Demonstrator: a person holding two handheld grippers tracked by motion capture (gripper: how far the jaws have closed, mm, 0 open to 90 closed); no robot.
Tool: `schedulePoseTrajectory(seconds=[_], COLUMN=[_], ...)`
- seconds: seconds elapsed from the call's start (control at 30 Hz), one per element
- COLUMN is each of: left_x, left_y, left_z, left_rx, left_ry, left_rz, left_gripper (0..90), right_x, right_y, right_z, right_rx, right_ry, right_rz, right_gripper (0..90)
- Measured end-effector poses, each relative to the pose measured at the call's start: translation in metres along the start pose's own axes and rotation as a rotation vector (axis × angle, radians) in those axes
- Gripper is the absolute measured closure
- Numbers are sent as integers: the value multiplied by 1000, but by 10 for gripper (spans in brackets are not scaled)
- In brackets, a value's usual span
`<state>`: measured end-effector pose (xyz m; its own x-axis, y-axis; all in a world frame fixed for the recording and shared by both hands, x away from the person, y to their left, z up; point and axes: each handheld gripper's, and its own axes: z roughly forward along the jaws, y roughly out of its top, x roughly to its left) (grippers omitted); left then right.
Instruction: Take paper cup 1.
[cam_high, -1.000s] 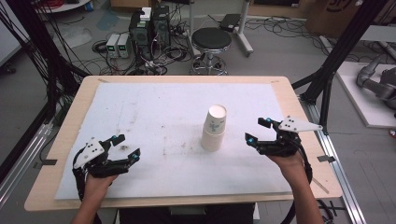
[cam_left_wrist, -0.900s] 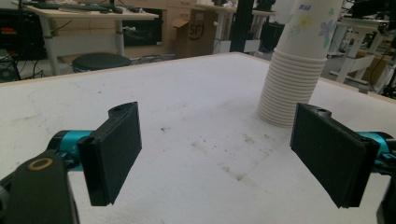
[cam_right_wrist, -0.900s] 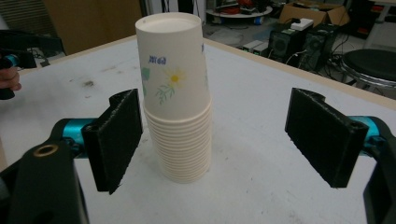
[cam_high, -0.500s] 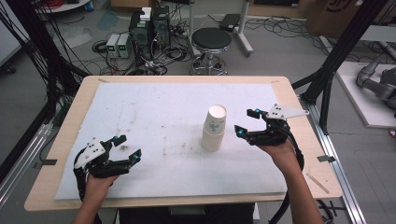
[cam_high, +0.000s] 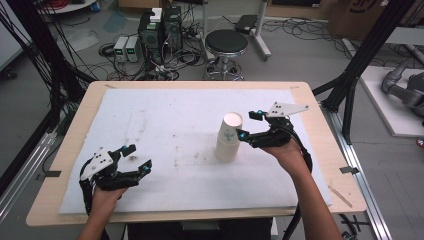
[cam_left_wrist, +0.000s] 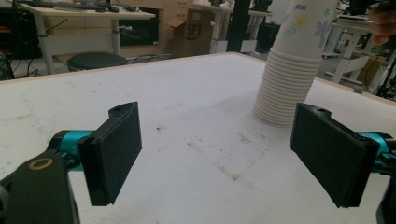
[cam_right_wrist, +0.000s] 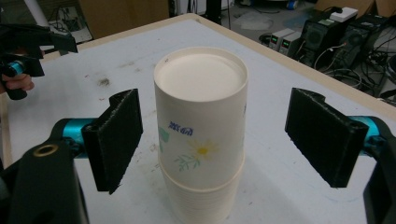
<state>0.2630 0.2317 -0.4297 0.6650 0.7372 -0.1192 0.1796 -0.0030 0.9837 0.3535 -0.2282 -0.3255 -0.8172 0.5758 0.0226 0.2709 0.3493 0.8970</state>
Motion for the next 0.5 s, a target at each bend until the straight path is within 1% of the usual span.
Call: schedulePoseTrajectory(seconds=[0.07, 0.1, 0.13, 0.17, 0.27, 0.3, 0.33, 0.37, 0.4, 0.47, 0.5], left_x=[0, 0, 0, 0, 0, 1, 1, 1, 1, 1, 1], left_y=[0, 0, 0, 0, 0, 0, 0, 0, 0, 0, 0], left_z=[0, 1, 1, 0, 0, 0, 0, 0, 0, 0, 0], left_rx=[0, -1, -1, -2, -5, -5, -6, -4, -4, -4, -4], left_ry=[0, 0, 0, 1, 3, 4, 4, 4, 5, 5, 5], left_rz=[0, -1, -1, -1, -2, -3, -5, -3, -4, -3, -3], left_gripper=[166, 166, 166, 166, 167, 167, 167, 167, 167, 167, 168], right_x=[0, 0, 0, 0, 1, 1, 2, 2, 3, 3, 4], right_y=[1, 4, 4, 5, 6, 6, 7, 7, 8, 8, 9], right_z=[3, 7, 7, 13, 21, 21, 25, 25, 29, 31, 35], right_rx=[6, 19, 19, 31, 46, 46, 50, 50, 47, 47, 48], right_ry=[4, 8, 8, 9, 16, 16, 21, 21, 28, 30, 29], right_rz=[-3, -2, -2, -4, -4, -4, -7, -7, -10, -9, -13], right_gripper=[195, 195, 195, 195, 195, 195, 195, 195, 195, 195, 195])
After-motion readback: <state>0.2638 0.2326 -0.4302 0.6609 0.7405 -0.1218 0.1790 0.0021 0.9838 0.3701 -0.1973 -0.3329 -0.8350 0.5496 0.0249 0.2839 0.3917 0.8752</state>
